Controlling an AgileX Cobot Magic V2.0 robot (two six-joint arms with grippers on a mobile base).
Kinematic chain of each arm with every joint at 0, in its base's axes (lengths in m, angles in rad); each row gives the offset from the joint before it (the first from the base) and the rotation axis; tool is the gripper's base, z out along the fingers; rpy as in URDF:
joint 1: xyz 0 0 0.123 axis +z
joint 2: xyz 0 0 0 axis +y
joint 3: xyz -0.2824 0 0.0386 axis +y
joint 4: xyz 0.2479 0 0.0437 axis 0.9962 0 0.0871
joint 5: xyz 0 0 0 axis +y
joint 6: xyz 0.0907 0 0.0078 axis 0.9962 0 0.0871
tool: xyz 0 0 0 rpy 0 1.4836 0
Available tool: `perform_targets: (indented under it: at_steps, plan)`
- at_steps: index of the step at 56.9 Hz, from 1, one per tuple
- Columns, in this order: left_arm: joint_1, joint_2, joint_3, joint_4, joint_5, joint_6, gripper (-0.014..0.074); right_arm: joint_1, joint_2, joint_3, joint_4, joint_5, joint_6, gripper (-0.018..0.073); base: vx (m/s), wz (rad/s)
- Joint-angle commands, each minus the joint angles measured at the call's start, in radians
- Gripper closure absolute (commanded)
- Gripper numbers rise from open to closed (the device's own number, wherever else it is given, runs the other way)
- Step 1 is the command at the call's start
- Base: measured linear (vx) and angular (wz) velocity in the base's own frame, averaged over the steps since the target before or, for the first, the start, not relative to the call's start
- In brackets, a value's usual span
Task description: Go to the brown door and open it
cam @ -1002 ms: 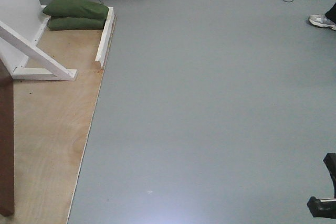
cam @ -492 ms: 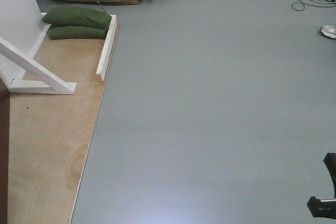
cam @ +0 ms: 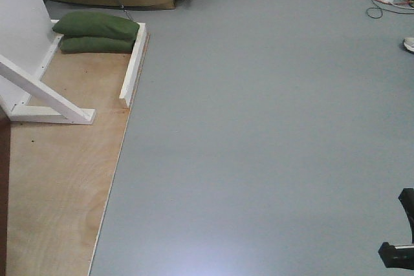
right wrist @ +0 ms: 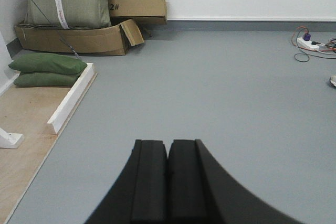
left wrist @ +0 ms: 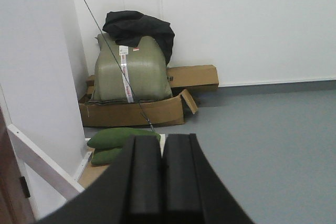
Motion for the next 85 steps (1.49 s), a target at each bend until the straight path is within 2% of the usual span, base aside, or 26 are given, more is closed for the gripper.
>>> perform_targets:
  at_steps: [1,43,51,63,68,71,78,82,85]
  plan:
    - [-0.004,-0.015,-0.025,-0.004,-0.077,-0.008,0.0603,-0.003,-0.010,0.005,-0.003,-0.078,-0.006,0.0559,0.07,0.03]
    - [-0.001,-0.013,-0.038,0.000,-0.075,-0.010,0.0603,-0.003,-0.010,0.005,-0.003,-0.078,-0.006,0.0559,0.02,0.01]
    - [0.000,0.004,-0.169,-0.001,0.007,-0.097,0.0603,-0.003,-0.010,0.005,-0.003,-0.080,-0.006,0.0559,0.00,0.00]
    - [0.000,0.179,-0.453,-0.019,0.027,-0.078,0.0603,-0.003,-0.010,0.005,-0.003,-0.078,-0.006,0.0559,0.00,0.00]
    - [0.012,0.289,-0.585,-0.070,0.027,-0.027,0.0603,-0.003,-0.010,0.005,-0.003,-0.078,-0.006,0.0559,0.00,0.00]
    - [0.037,0.349,-0.664,-0.125,0.027,0.021,0.0603,-0.003,-0.010,0.005,-0.003,-0.078,-0.006,0.0559,0.00,0.00]
    - [0.143,0.502,-0.820,-0.286,-0.018,0.162,0.0603,-0.003,-0.010,0.005,-0.003,-0.078,-0.006,0.0559,0.00,0.00]
    - [0.213,0.568,-0.875,-0.395,-0.084,0.239,0.0603,-0.003,-0.010,0.005,-0.003,-0.078,-0.006,0.0559,0.00,0.00]
    - [0.273,0.619,-0.905,-0.540,-0.165,0.303,0.0603,-0.003,-0.010,0.005,-0.003,-0.078,-0.006,0.0559,0.00,0.00]
